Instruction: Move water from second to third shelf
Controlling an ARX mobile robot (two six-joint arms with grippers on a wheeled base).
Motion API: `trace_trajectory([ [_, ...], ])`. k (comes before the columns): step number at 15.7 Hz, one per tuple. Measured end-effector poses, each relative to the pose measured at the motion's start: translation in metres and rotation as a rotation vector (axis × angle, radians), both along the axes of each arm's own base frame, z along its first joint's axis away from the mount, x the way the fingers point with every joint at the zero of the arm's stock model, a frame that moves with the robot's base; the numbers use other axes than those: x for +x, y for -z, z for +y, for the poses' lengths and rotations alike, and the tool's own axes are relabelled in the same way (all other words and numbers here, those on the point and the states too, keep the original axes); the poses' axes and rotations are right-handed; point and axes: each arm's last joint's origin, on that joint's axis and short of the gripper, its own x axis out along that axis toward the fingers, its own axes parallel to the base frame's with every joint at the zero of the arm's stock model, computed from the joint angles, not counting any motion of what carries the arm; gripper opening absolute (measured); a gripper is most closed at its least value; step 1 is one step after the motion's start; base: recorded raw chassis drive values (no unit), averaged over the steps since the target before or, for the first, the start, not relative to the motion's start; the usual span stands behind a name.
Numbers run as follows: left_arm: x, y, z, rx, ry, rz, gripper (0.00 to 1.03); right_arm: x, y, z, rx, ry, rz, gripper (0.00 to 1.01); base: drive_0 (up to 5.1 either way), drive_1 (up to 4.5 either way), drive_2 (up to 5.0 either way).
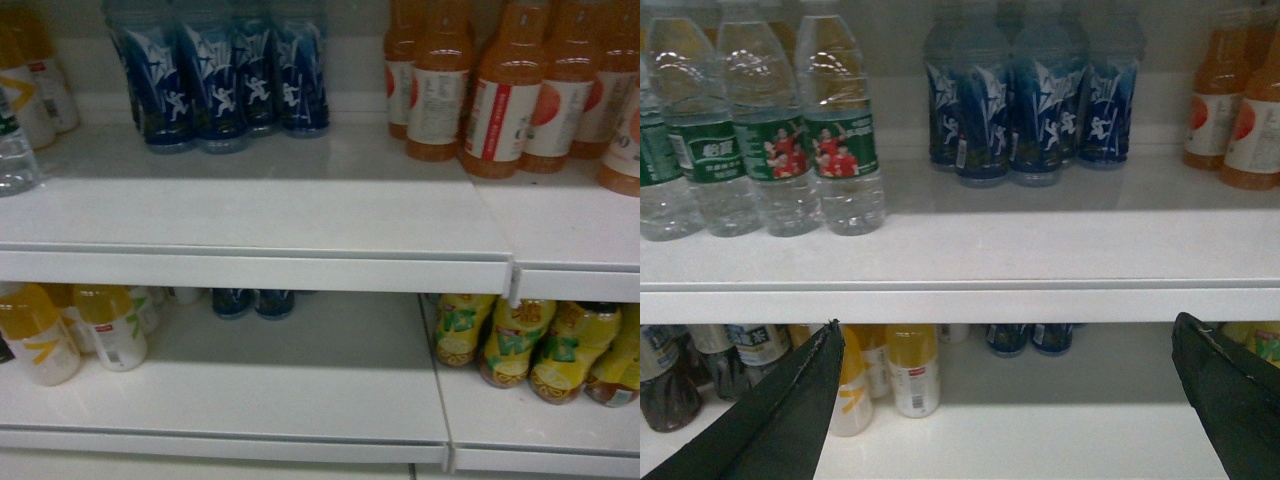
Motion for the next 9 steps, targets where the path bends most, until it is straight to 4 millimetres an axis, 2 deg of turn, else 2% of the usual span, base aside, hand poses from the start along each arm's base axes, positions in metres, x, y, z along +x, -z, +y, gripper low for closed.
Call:
trace_trajectory([
  [9, 0.0000, 0.0000, 0.0000, 0.000, 0.000, 0.000, 0.98, 0.0002, 0.0001, 0.0003, 0.001, -0.006, 0.001, 0.43, -5.1, 2.37, 2.4],
])
